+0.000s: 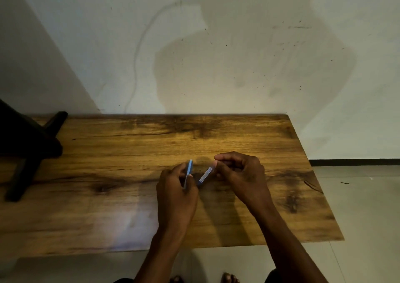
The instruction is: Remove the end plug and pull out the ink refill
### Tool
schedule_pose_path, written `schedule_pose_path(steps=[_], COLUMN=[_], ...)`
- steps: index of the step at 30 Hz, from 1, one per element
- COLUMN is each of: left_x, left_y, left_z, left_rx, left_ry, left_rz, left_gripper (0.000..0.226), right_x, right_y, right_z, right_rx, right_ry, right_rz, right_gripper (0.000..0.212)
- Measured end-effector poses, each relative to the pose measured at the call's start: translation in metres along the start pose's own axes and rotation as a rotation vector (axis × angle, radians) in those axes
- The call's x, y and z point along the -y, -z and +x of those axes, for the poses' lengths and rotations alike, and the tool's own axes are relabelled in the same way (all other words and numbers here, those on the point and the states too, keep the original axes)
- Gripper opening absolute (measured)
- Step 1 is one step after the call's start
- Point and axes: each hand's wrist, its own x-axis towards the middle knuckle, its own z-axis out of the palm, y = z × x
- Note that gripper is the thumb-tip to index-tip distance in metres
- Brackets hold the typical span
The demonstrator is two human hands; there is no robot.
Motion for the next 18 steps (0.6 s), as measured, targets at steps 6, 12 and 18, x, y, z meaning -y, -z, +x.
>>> schedule_pose_path(steps=[6,12,18], left_x=[-0.005,-0.008,-0.009], left_y=[0.002,0.005,0.013], left_z=[-0.005,-0.004,-0.007], left_rx=[-0.027,-0.028,0.003], left_ry=[-0.048,-0.044,-0.127], left_rz=[0.244,0.399,0.29], left_gripper=[0.049,0.062,0.065], right_x=[0.0,0.0,0.008], right_y=[0.001,0.005,0.006], right_z=[0.001,0.0,-0.001], right_rx=[0.003,0.014,0.036], right_ry=[0.005,0.003,-0.056], right_rz=[-0.001,-0.003,0.186], right_gripper=[0.016,0.017,0.018])
